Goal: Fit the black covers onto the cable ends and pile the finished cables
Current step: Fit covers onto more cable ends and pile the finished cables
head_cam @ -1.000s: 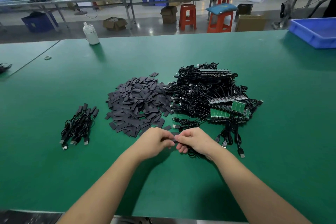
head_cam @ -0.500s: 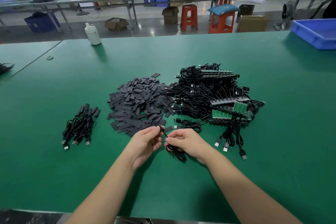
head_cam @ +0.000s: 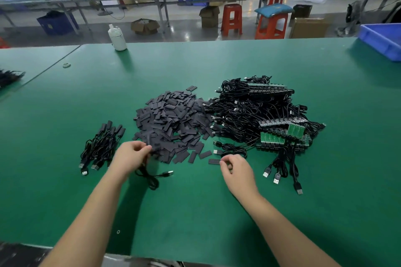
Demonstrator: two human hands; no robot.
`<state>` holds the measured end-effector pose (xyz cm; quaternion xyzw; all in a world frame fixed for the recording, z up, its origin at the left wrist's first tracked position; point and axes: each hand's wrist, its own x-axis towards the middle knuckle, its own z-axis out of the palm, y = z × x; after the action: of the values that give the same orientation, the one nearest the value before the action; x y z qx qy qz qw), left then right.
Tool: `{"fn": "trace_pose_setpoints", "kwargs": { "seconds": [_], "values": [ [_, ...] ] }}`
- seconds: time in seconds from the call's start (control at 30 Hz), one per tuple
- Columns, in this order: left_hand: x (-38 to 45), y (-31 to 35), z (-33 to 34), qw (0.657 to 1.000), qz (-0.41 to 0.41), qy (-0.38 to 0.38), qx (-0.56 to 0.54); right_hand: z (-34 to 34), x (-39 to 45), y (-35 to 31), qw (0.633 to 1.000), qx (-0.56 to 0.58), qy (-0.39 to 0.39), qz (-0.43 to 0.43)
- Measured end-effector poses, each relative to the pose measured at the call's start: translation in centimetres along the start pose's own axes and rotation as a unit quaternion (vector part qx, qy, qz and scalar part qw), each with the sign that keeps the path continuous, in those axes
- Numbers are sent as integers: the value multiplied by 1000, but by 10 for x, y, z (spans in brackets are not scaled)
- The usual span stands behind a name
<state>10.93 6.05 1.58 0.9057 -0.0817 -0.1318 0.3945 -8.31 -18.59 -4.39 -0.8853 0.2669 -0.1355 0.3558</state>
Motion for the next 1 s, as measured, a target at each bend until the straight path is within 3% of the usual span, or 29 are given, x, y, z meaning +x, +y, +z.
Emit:
{"fn": "trace_pose_setpoints", "kwargs": {
  "seconds": [0.1,0.33,0.6,0.83,1.0],
  "values": [
    [27,-8,-17,979,4,75,188,8,-6,10,999,-19,23,-38],
    [86,-16,-42,920,-72,87,375,11,-5,10,999,-24,24,-40],
    [113,-22,-37,908,-70,96,402,14,-4,11,998,-30,27,-44],
    [75,-22,-19,889,40,214,402,12,-7,10,998,-33,19,-52],
    [39,-38,0,909,-48,125,394,12,-9,10,997,-37,21,-63]
  ]
}}
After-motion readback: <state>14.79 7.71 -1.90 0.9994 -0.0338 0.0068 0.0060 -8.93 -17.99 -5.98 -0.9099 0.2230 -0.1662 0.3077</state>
